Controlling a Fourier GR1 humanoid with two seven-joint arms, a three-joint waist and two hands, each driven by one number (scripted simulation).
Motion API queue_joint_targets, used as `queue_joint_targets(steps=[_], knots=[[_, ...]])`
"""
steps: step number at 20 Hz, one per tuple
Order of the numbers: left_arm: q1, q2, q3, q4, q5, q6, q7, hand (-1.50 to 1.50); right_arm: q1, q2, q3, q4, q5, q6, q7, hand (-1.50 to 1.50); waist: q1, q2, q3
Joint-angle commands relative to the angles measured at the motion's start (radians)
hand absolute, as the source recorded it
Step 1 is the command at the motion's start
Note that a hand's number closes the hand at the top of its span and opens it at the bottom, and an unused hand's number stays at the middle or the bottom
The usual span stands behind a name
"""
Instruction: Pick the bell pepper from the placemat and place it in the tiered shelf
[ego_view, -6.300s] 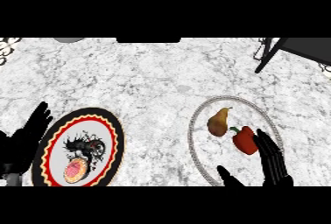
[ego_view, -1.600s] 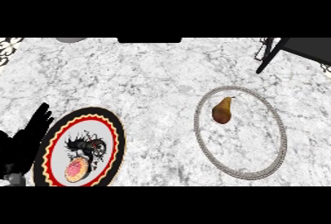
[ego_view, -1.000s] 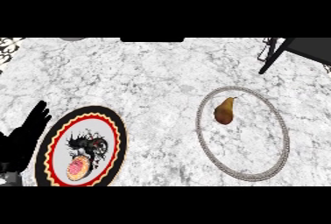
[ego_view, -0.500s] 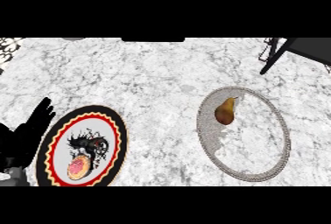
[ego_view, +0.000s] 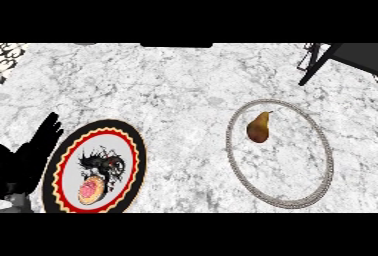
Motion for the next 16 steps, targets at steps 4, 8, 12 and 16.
queue_joint_targets(steps=[4,8,12,16], knots=[[-0.004,-0.009,-0.014,-0.009,-0.017,0.001,0.027,0.0,-0.041,-0.016,0.004,0.3,0.056,-0.204,-0.15,1.5,0.005,0.003,0.001],[-0.01,-0.025,-0.016,0.038,-0.028,-0.001,-0.031,0.0,-0.132,-0.027,-0.024,0.461,0.047,-0.265,-0.186,1.5,0.013,0.007,0.001],[-0.037,-0.003,0.003,0.039,-0.021,-0.005,-0.004,0.0,-0.174,-0.055,0.011,0.605,0.096,-0.283,-0.223,1.5,0.016,0.008,0.001],[-0.015,-0.033,-0.016,0.021,-0.046,0.019,-0.034,0.0,-0.124,-0.053,-0.049,0.679,0.09,-0.429,-0.21,-1.5,0.015,0.008,0.001]])
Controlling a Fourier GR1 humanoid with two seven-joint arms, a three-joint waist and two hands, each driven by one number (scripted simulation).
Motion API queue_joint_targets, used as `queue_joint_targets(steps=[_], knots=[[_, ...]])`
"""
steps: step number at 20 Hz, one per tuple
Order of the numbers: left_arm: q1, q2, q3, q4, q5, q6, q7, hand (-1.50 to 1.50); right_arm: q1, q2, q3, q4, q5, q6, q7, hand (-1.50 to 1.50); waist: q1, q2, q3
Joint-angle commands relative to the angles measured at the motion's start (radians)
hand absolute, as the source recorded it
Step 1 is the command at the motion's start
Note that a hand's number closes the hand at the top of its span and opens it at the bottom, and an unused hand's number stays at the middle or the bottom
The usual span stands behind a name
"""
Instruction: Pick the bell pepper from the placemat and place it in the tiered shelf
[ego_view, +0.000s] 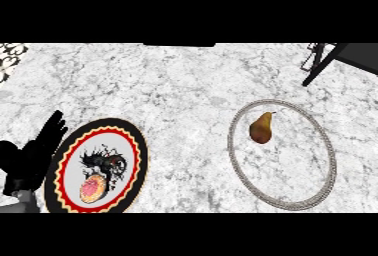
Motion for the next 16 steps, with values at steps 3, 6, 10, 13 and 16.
queue_joint_targets(steps=[3,6,10,13,16], knots=[[0.041,-0.013,-0.007,-0.016,0.004,-0.023,-0.043,0.0,-0.015,-0.04,0.037,0.161,0.055,-0.035,-0.098,-1.5,0.013,0.004,0.001],[-0.028,0.014,0.019,0.042,0.007,-0.019,-0.009,0.0,-0.039,-0.061,0.014,0.201,0.039,-0.064,-0.149,-1.5,0.002,0.003,0.001],[-0.021,0.014,0.017,0.019,0.012,-0.025,0.015,0.0,-0.043,-0.043,-0.029,0.222,-0.006,-0.114,-0.179,-1.5,0.0,0.0,0.001],[0.001,-0.007,0.001,-0.013,0.009,-0.021,0.016,0.0,-0.114,-0.045,-0.071,0.248,-0.049,-0.085,-0.139,-1.5,0.008,0.001,0.001],[-0.03,-0.016,0.002,0.05,-0.01,-0.001,-0.003,0.0,-0.095,-0.074,-0.146,0.26,-0.133,-0.037,-0.166,-1.5,-0.015,-0.003,0.0]])
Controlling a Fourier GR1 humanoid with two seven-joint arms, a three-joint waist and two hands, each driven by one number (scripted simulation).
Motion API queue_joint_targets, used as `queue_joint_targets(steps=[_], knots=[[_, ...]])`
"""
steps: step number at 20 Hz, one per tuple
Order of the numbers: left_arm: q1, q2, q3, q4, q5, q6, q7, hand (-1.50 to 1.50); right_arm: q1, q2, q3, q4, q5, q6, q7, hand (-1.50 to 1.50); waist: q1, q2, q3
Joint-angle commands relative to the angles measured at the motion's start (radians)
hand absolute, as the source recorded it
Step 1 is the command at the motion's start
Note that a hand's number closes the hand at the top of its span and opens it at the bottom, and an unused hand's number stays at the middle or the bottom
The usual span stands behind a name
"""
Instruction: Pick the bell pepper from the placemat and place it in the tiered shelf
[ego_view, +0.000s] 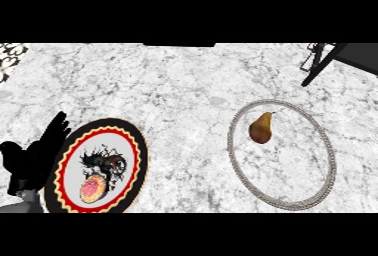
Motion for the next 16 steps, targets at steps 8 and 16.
queue_joint_targets(steps=[8,16], knots=[[0.07,0.024,0.037,-0.057,0.036,-0.034,0.01,0.0,0.01,-0.102,-0.199,0.016,-0.225,0.103,-0.038,-1.5,-0.018,-0.008,0.002],[0.018,0.026,0.051,-0.043,0.043,-0.018,0.061,0.0,0.02,-0.357,-0.252,-0.019,-0.292,0.28,0.015,-1.5,-0.039,-0.011,0.001]])
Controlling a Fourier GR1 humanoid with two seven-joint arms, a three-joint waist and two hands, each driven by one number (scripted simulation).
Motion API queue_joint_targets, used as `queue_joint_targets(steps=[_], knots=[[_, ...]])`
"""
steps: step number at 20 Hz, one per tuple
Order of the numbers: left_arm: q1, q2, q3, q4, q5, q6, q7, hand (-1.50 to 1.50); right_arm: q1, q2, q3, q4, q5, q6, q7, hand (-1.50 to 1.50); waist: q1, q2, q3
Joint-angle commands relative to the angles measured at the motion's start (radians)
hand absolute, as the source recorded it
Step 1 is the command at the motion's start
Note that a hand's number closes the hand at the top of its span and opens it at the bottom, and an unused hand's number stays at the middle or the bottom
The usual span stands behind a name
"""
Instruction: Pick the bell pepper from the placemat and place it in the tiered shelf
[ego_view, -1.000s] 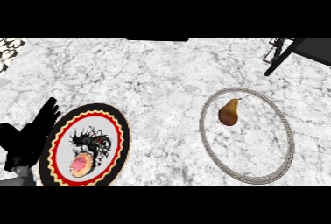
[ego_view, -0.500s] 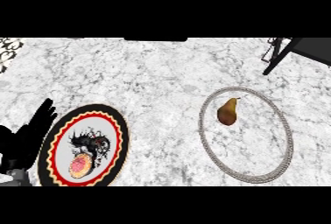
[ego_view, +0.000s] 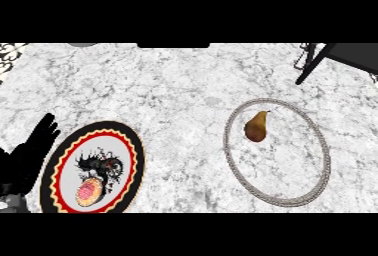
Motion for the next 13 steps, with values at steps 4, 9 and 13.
queue_joint_targets(steps=[4,9,13], knots=[[0.075,-0.028,-0.004,-0.011,-0.029,0.02,-0.071,0.0,0.105,-0.266,-0.073,0.005,-0.064,0.171,0.047,-1.5,-0.017,-0.006,0.0],[0.012,0.015,0.031,0.021,0.011,-0.009,-0.008,0.0,0.215,-0.461,-0.12,0.084,-0.096,0.378,-0.002,-1.5,-0.032,-0.004,0.002],[0.03,0.022,0.043,0.033,0.013,-0.02,-0.037,0.0,0.299,-0.597,-0.181,0.158,-0.13,0.466,-0.034,-1.5,-0.035,-0.006,0.003]])
